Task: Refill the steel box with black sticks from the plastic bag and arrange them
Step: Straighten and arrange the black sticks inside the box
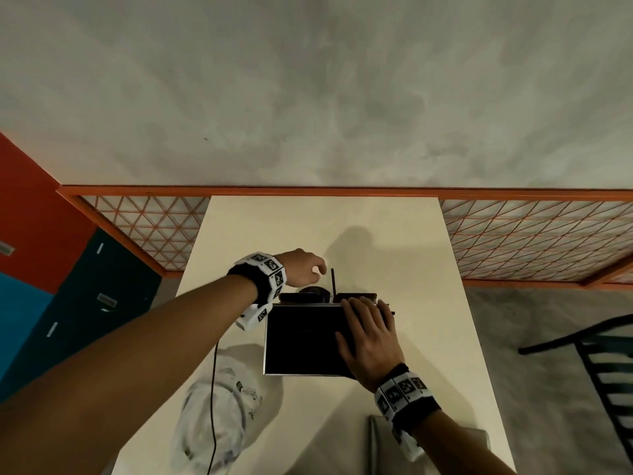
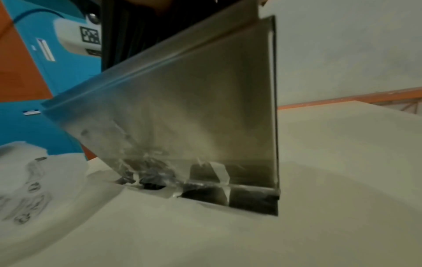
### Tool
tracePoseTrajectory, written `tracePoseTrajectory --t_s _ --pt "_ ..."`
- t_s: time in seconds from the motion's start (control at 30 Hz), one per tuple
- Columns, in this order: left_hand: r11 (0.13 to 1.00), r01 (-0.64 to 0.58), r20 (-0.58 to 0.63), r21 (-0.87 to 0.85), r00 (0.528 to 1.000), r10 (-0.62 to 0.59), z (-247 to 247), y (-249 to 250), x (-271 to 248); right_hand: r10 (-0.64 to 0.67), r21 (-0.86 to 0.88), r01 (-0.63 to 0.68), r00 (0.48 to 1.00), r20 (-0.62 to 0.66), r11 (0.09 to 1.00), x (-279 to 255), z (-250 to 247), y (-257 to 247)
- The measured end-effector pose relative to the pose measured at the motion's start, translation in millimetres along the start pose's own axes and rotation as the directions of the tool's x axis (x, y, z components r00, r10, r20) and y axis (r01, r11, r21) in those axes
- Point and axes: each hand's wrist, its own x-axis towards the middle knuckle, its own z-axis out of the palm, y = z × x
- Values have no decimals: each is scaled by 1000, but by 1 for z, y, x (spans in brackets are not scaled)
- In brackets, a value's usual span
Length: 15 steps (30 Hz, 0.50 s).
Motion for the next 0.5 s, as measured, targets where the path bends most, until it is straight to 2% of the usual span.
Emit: tracePoseTrajectory --t_s 0.2,0.3,0.5 --pt "990 -56 122 127 992 40 21 25 23 -37 17 39 995 -92 999 -14 1 -3" --pt "966 -82 134 245 990 50 21 37 28 -37 27 40 994 -99 999 -19 1 -5" --pt "852 -151 217 501 975 46 13 36 37 -28 13 29 997 -70 999 -28 1 -6"
